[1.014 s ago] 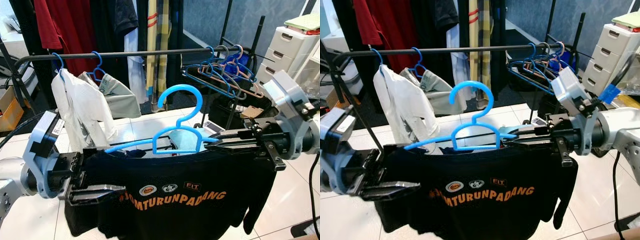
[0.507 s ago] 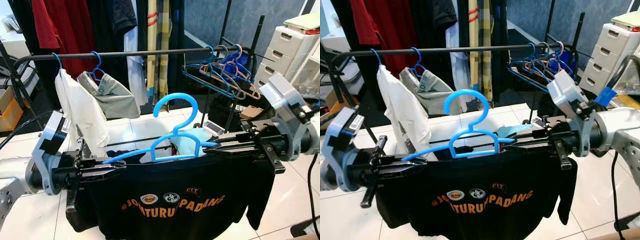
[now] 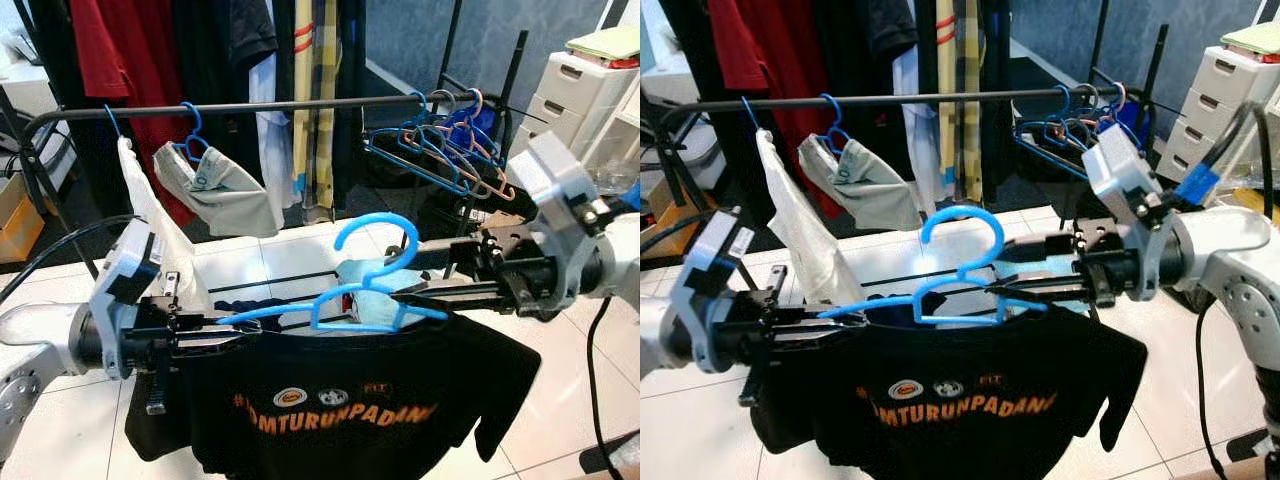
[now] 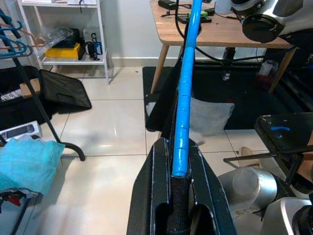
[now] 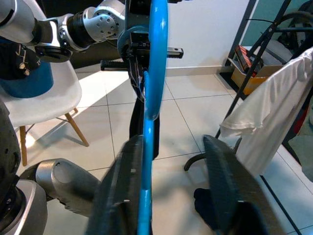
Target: Hang hanger
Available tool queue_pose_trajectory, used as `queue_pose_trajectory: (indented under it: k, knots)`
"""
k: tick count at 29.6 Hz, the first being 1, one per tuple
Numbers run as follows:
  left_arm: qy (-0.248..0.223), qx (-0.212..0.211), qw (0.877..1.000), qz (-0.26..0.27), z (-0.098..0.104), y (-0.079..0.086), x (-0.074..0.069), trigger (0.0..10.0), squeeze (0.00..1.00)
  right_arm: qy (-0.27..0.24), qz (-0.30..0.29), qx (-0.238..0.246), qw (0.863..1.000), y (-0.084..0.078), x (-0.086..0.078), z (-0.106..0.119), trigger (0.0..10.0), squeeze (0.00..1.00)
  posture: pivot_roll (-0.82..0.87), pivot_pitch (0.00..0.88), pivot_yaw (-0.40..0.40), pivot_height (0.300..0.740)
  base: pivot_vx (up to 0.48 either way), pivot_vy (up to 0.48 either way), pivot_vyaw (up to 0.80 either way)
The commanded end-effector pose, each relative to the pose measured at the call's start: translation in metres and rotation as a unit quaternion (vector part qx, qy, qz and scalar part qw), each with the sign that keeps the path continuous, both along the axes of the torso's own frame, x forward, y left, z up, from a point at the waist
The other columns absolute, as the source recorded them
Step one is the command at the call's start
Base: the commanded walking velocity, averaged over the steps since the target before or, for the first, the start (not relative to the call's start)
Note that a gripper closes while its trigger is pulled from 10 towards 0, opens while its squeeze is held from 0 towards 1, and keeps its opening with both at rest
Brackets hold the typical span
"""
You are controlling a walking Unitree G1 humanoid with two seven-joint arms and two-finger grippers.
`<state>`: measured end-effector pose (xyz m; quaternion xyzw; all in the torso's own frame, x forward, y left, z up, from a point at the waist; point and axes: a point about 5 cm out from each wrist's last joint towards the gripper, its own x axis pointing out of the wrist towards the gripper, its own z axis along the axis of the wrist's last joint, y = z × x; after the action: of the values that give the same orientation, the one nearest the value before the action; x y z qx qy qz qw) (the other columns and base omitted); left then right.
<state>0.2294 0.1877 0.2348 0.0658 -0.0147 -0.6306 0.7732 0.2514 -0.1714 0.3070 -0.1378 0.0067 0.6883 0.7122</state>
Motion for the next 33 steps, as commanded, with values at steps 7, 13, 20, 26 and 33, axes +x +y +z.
queue_pose_trajectory:
  k: [7, 13, 20, 26, 33]
  knots:
    - [-0.016, 0.019, 0.999, -0.021, 0.007, -0.009, 0.003, 0.0, 0.0, 0.0, 0.05, -0.042, 0.998, 0.008, -0.003, -0.002, 10.0, 0.0, -0.13, 0.0, -0.004, 0.74, 0.0, 0.0, 0.0]
    - [-0.022, 0.018, 0.999, -0.031, 0.009, -0.015, 0.004, 0.0, 0.0, 0.01, 0.058, -0.104, 0.993, 0.014, 0.0, -0.017, 3.8, 0.0, -0.13, 0.0, -0.003, 0.74, 0.0, 0.0, 0.0]
    - [-0.026, 0.023, 0.999, -0.037, 0.011, -0.017, 0.003, 0.0, 0.0, 0.002, 0.026, -0.115, 0.993, 0.014, 0.012, -0.018, 0.0, 0.0, -0.13, 0.0, -0.004, 0.74, 0.0, 0.0, 0.0]
    - [-0.026, 0.028, 0.998, -0.046, 0.009, -0.02, 0.002, 0.0, 0.0, -0.007, 0.019, -0.113, 0.993, 0.014, 0.016, -0.016, 0.0, 0.0, -0.13, 0.0, -0.002, 0.74, 0.0, 0.0, 0.0]
    - [-0.037, 0.016, 0.999, 0.004, 0.01, -0.013, 0.01, 10.0, 0.92, -0.016, 0.013, -0.092, 0.996, 0.013, 0.018, -0.011, 0.0, 0.0, -0.12, 0.0, -0.002, 0.74, 0.0, 0.0, 0.0]
